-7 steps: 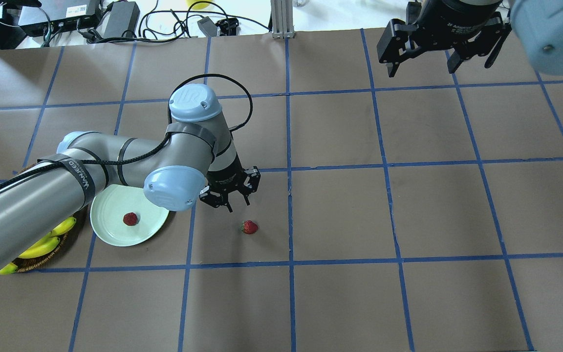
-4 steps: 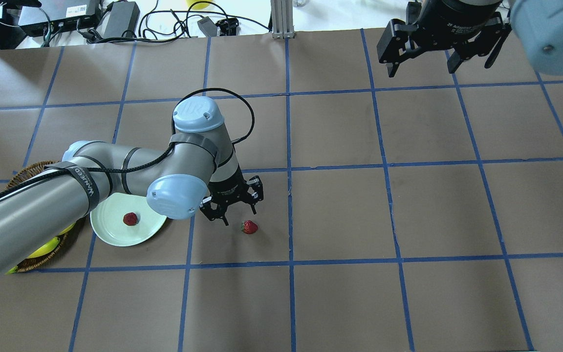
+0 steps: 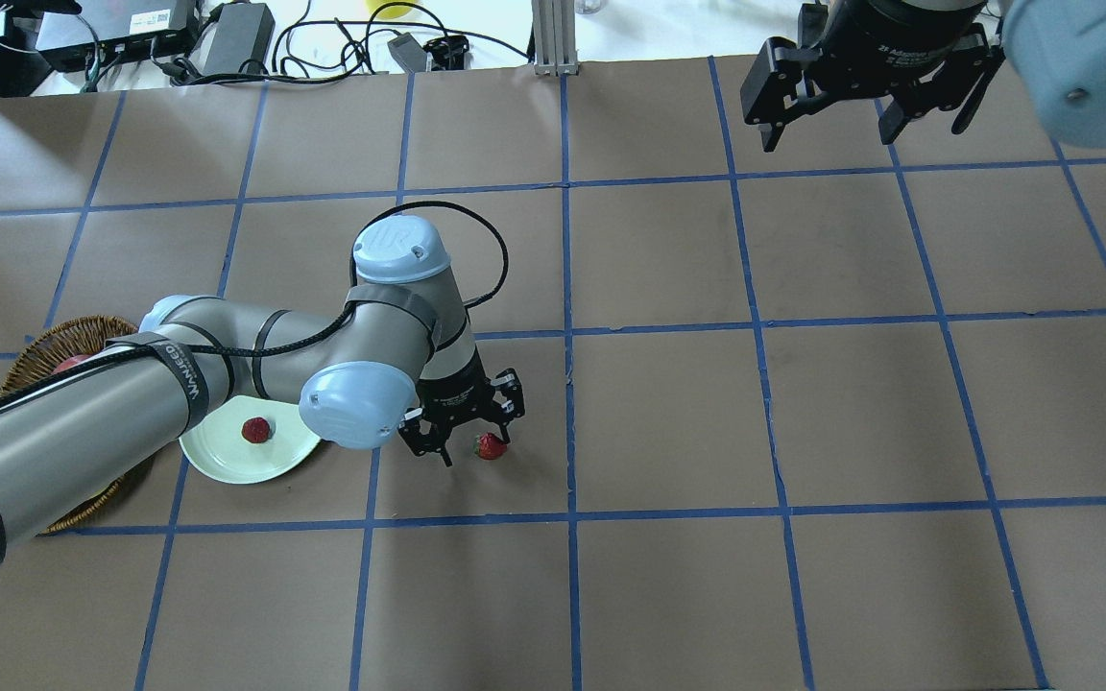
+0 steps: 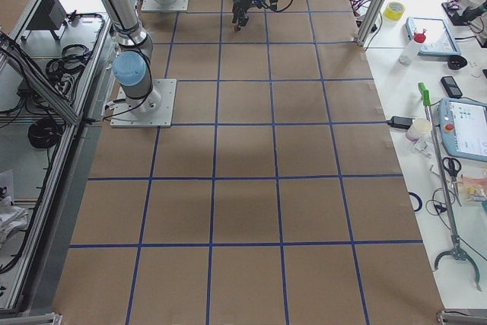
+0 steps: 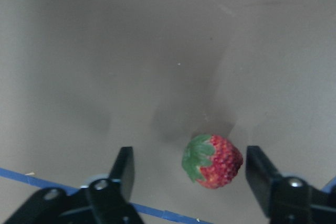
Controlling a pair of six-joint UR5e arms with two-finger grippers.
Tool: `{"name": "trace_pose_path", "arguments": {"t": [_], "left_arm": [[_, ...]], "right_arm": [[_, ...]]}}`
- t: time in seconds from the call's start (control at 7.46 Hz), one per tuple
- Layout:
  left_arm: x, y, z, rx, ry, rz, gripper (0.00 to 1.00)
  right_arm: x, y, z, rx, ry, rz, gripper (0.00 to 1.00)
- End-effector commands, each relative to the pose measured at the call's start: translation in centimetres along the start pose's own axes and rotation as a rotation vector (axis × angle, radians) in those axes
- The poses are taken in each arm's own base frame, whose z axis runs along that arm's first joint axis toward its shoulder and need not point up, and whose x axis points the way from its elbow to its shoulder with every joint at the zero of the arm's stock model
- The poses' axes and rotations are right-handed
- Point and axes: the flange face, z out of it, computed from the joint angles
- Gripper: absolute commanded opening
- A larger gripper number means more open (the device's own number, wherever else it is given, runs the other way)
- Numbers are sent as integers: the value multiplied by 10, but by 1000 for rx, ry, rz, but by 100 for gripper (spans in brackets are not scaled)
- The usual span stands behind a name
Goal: Collect all strawberries into plate
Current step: 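Carry the strawberry onto the plate and open the left gripper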
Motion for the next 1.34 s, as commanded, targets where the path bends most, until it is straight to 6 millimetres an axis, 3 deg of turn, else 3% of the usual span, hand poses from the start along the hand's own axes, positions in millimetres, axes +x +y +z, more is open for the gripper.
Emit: {"name": "trace_pose_path", "arguments": {"t": [0.0, 0.13, 0.27, 0.54, 0.67, 0.94, 1.21], "left_arm": [[2, 0, -1, -1, 9, 3, 0], [2, -1, -12, 23, 17, 13, 0], [4, -8, -39, 82, 33, 46, 0], [-18, -51, -102, 170, -88, 55, 0], [-50, -79, -127, 132, -140, 94, 0], [-137, -123, -124, 39, -131, 100, 0], [-200, -151, -111, 3, -156, 138, 0]], "right_arm": [[0, 0, 0, 0, 0, 0, 100], [0, 0, 0, 0, 0, 0, 100], [0, 0, 0, 0, 0, 0, 100], [0, 0, 0, 0, 0, 2, 100], [0, 0, 0, 0, 0, 0, 100], [0, 0, 0, 0, 0, 0, 100], [0, 0, 0, 0, 0, 0, 100]]}}
